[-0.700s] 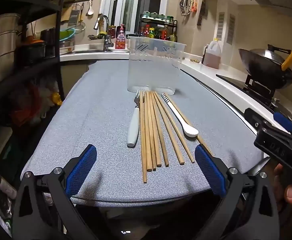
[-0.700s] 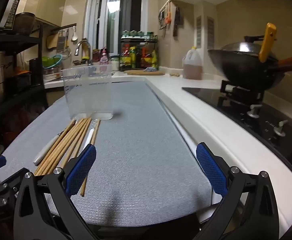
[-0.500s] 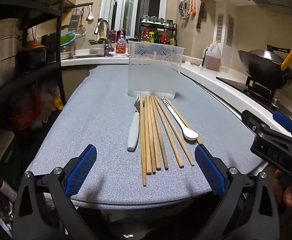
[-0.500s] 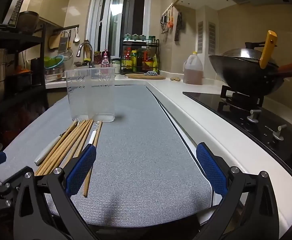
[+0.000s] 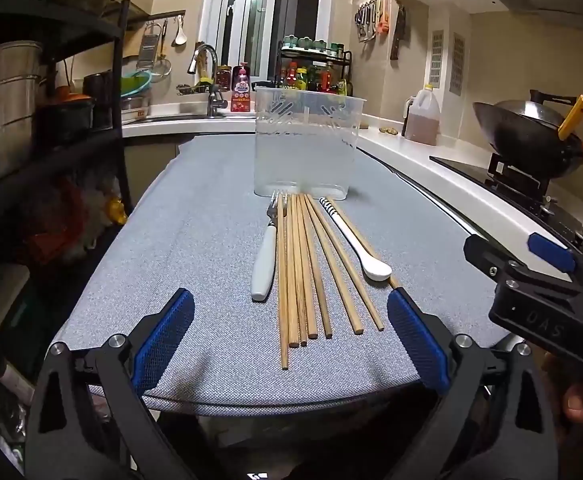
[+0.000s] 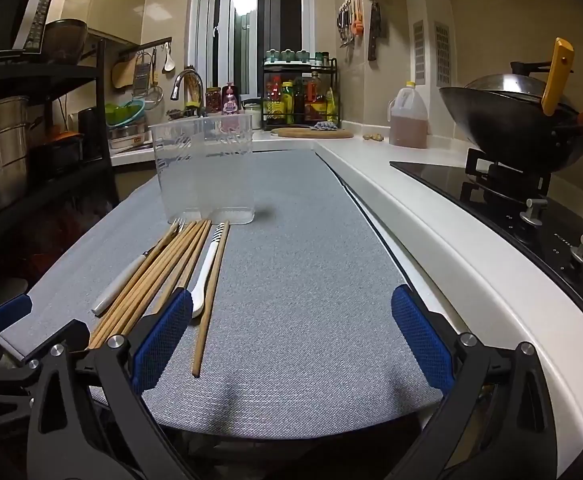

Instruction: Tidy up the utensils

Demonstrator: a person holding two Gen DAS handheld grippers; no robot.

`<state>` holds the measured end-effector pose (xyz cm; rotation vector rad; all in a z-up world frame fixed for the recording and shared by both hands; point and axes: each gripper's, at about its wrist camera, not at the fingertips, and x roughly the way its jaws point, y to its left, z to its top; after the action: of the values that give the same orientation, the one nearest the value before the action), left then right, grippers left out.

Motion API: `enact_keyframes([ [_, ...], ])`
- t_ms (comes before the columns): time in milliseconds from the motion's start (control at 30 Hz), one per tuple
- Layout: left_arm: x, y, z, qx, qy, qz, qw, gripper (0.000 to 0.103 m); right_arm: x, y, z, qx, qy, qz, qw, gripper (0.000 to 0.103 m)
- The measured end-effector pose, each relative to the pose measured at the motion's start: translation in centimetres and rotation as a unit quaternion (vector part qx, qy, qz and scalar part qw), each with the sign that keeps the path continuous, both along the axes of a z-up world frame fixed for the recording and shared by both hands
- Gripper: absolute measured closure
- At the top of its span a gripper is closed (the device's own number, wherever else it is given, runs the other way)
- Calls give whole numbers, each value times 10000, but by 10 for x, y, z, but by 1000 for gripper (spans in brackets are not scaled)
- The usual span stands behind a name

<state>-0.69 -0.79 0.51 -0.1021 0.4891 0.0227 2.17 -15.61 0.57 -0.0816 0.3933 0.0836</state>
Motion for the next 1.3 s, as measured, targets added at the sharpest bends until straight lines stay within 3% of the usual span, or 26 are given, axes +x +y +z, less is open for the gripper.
enact_keyframes([
  [367, -3, 2, -3, 14, -43, 16, 10000, 15, 0, 4, -1, 64, 99, 119, 9999, 13],
  [500, -2, 1, -4, -12, 3, -65, 10000, 16, -3, 9, -1, 11, 72, 244, 9997, 20],
  [767, -4, 1, -3, 5, -46, -69, 10000, 16, -4, 11, 1, -7, 65, 267, 9996, 23],
  [1300, -6, 4, -5, -12, -89, -63, 9999, 16, -6, 15, 0, -78, 72, 266, 9996, 24],
])
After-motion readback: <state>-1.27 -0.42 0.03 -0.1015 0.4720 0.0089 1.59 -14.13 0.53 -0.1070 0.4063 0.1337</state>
